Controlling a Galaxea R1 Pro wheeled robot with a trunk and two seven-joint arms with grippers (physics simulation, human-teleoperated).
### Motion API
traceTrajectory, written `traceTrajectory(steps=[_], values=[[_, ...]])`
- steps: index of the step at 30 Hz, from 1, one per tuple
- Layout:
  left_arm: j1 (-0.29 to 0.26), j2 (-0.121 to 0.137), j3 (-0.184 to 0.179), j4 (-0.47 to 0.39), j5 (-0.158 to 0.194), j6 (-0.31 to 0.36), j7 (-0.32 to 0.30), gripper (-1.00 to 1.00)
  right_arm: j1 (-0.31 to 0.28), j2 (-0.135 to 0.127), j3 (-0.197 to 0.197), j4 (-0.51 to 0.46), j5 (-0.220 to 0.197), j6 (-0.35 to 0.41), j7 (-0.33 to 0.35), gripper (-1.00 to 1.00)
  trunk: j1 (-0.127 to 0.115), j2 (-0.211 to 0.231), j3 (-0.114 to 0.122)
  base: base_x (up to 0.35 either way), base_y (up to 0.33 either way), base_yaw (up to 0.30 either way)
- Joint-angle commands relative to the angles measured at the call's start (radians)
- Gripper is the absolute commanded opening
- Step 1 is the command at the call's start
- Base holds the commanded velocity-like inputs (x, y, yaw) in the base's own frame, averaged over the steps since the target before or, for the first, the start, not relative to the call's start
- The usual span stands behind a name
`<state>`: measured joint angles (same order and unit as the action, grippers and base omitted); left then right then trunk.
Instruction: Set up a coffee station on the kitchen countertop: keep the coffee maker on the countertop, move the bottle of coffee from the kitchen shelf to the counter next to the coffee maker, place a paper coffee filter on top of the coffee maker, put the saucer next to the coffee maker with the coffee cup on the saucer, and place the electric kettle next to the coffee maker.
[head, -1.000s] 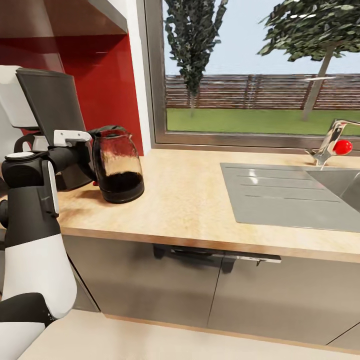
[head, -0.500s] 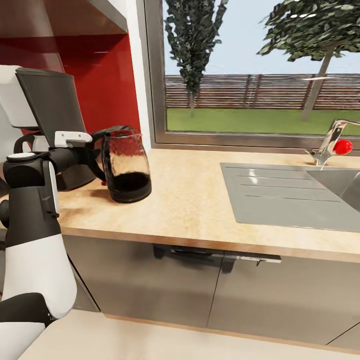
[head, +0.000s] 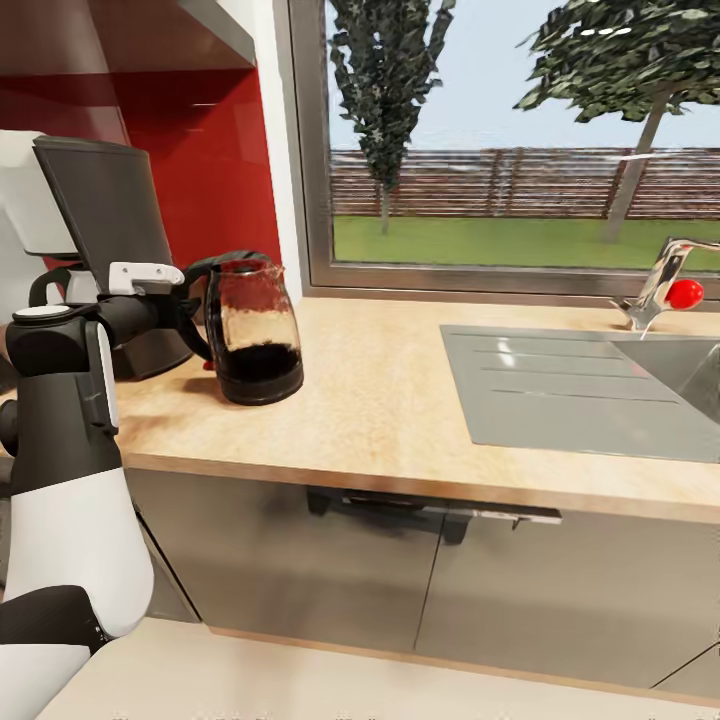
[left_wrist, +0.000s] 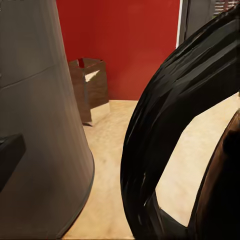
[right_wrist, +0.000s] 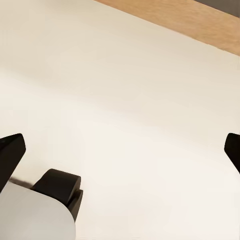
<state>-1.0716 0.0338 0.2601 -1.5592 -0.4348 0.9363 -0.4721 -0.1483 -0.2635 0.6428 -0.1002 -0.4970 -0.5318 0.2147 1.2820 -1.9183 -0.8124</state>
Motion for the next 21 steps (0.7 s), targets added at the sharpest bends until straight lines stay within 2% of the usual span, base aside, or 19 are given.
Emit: traceTrajectory(steps=[1, 12, 21], values=[[-0.001, 0.0, 0.001, -0.001, -0.01, 0.002, -0.01, 1.0, -0.001, 0.0, 0.004, 0.0, -0.011, -0.002, 0.008, 1.0, 0.0, 0.0, -0.001, -0.144, 0.0, 0.0], [-0.001, 0.0, 0.001, -0.002, -0.01, 0.002, -0.011, 1.0, -0.001, 0.0, 0.004, 0.0, -0.011, -0.002, 0.008, 1.0, 0.0, 0.0, -0.001, -0.175, 0.0, 0.0], [-0.001, 0.0, 0.002, -0.002, -0.01, 0.002, -0.012, 1.0, 0.0, 0.0, 0.004, 0.0, -0.011, -0.002, 0.008, 1.0, 0.0, 0.0, -0.001, -0.299, 0.0, 0.0]])
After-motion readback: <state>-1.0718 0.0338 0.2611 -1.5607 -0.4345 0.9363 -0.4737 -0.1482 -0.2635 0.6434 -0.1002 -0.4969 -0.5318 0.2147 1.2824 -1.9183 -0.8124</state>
